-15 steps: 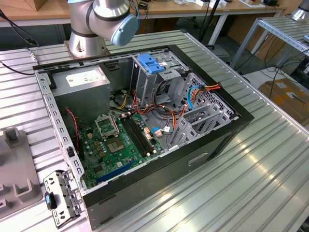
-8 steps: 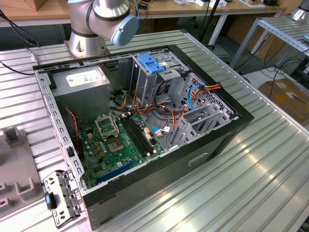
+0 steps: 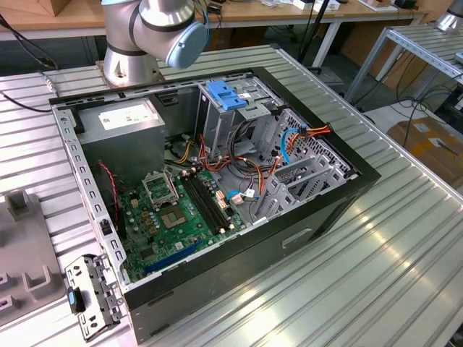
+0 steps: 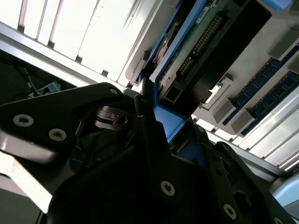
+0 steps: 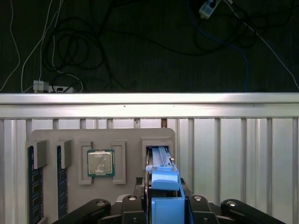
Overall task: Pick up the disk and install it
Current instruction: 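Pick up the disk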
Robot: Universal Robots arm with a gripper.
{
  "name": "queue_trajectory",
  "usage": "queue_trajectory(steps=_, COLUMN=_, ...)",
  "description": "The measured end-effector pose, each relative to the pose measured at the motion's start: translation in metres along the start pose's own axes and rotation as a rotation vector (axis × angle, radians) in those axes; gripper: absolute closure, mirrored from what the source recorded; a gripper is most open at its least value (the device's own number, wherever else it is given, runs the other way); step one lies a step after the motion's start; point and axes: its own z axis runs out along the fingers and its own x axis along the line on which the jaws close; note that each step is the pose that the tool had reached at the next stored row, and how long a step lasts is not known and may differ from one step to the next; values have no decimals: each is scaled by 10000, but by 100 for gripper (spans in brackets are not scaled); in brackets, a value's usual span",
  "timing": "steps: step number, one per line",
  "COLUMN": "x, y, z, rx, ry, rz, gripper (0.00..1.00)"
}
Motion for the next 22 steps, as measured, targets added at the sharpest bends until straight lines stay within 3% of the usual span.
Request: queue_trajectory(steps=22, x=3, y=-18, z=-293, rx=-2, ry=-2, rz=125, gripper=63)
